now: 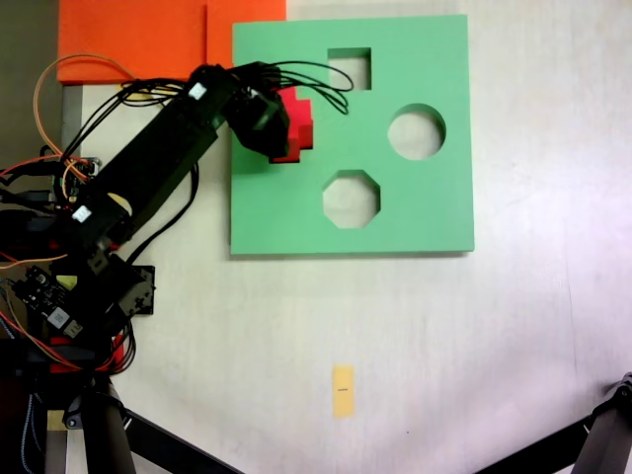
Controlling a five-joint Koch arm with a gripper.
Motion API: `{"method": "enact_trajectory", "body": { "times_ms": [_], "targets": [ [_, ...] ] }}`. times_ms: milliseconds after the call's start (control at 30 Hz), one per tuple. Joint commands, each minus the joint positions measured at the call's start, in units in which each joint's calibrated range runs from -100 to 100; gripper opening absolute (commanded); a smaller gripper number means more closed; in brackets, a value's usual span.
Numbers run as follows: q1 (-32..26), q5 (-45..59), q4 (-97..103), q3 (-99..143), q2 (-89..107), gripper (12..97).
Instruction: Put the cross columnar block into the corresponding hole
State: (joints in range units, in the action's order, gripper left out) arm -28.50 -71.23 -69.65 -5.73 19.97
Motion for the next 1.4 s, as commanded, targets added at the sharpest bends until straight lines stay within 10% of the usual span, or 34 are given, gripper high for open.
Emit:
{"method": "enact_trajectory", "body": {
  "times_ms": [0, 167, 400, 867, 1000, 1367],
  "targets": [
    [-0.78, 0.10, 4.51, -0.45, -1.54, 44.1],
    [-0.73, 0.20, 7.69, 4.44, -2.10, 53.5],
    [-0.73, 0.78, 8.27, 3.94, 2.09, 89.7],
    [12.36, 43.81, 4.32, 6.03, 58.10, 88.3],
    [18.66, 50.99, 27.72, 27.07, 74.58, 57.2],
    [24.76, 67.11, 85.20, 93.07, 80.03, 46.8]
  ]
}}
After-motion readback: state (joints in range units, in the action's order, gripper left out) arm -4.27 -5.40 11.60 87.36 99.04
